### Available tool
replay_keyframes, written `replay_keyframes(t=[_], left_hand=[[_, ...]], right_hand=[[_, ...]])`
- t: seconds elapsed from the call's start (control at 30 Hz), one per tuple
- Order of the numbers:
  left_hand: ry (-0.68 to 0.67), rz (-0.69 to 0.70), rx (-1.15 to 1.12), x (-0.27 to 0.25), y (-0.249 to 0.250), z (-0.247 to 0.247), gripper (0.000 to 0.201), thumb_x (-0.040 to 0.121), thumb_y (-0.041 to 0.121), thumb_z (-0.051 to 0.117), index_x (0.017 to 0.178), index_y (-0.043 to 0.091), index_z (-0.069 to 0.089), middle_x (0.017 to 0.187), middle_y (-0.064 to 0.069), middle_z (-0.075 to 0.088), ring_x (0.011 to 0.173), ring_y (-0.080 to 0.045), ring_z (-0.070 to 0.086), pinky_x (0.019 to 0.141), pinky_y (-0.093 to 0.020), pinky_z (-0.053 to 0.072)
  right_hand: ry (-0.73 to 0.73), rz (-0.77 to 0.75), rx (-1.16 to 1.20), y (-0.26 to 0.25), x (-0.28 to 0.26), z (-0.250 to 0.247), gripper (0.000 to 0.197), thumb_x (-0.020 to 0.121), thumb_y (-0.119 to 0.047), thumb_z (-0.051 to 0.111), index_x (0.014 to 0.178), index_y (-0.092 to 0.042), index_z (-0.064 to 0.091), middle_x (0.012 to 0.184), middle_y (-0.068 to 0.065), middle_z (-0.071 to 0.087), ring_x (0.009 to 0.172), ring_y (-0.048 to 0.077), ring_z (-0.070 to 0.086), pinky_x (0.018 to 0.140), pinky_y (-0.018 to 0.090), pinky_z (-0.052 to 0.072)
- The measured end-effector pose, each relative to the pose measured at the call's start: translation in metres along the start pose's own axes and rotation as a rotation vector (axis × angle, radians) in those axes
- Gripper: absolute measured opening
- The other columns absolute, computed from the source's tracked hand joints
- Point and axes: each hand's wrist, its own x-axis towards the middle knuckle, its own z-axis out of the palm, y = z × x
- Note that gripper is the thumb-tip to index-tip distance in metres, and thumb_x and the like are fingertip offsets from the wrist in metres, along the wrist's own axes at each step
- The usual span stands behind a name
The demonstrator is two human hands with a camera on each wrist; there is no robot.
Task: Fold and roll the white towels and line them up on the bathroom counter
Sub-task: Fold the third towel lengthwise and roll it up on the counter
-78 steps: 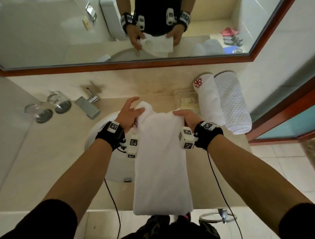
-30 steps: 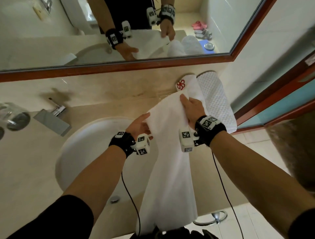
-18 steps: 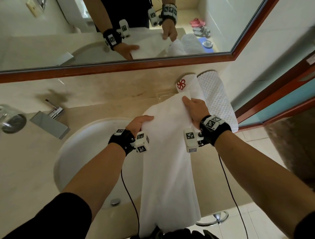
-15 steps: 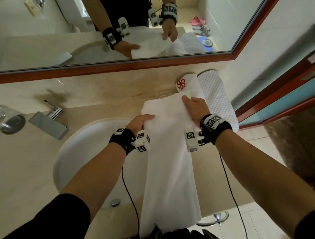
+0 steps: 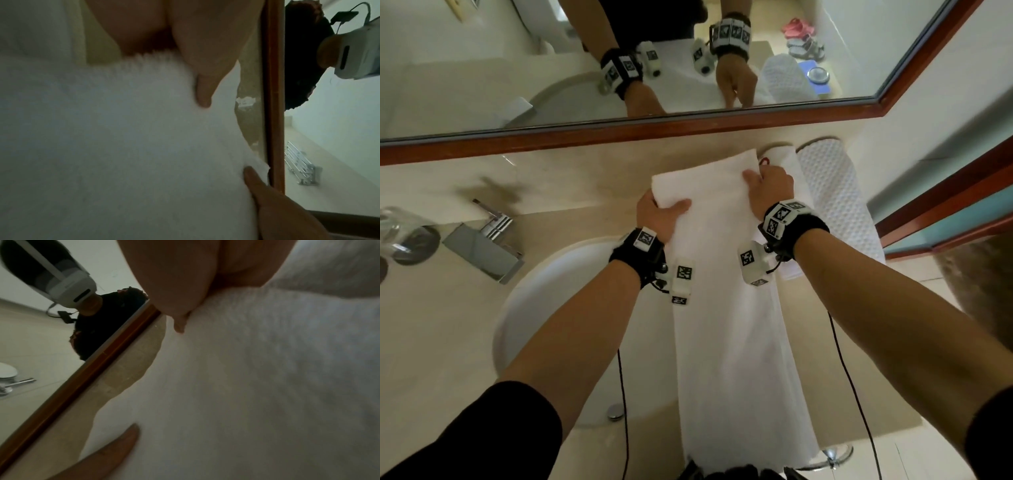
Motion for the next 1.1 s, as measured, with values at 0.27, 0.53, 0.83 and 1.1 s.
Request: replay_keyframes(t=[0.27, 0.53, 0.83, 1.1], left_hand=[[0.060, -0.181, 0.154, 0.042, -0.054, -0.018, 0.040, 0.080, 0.019, 0.075, 0.116, 0.011, 0.058, 0.118, -0.012, 0.066, 0.101, -0.034, 0.066, 0.088, -0.054, 0.055], [0.113, -0.077, 0.240, 0.050, -0.041, -0.003, 0.052, 0.085, 0.022, 0.074, 0.130, 0.007, 0.054, 0.127, -0.010, 0.061, 0.113, -0.029, 0.060, 0.097, -0.039, 0.049], [0.078, -0.129, 0.259, 0.047, -0.039, 0.013, 0.085, 0.090, 0.021, 0.069, 0.151, 0.013, 0.010, 0.148, -0.014, 0.037, 0.131, -0.031, 0.044, 0.107, -0.042, 0.040], [0.162, -0.158, 0.315, 0.008, -0.048, -0.004, 0.102, 0.083, 0.019, 0.074, 0.155, 0.024, 0.001, 0.151, -0.019, 0.032, 0.130, -0.035, 0.045, 0.104, -0.043, 0.040]], right_hand=[[-0.113, -0.097, -0.038, 0.012, 0.006, 0.025, 0.036, 0.093, -0.017, 0.059, 0.127, -0.007, 0.055, 0.128, 0.009, 0.060, 0.118, 0.027, 0.056, 0.102, 0.033, 0.043], [-0.209, -0.200, -0.015, 0.079, -0.077, 0.025, 0.007, 0.087, -0.015, 0.063, 0.093, -0.015, 0.067, 0.080, -0.001, 0.066, 0.074, 0.022, 0.065, 0.075, 0.039, 0.057], [-0.260, 0.154, -0.220, 0.141, -0.144, 0.032, 0.046, 0.080, -0.051, 0.070, 0.105, -0.018, 0.051, 0.095, 0.000, 0.060, 0.085, 0.022, 0.059, 0.074, 0.033, 0.049], [-0.215, 0.150, -0.176, 0.156, -0.154, 0.033, 0.017, 0.089, -0.029, 0.065, 0.102, -0.020, 0.065, 0.097, 0.003, 0.068, 0.089, 0.026, 0.063, 0.078, 0.034, 0.053]])
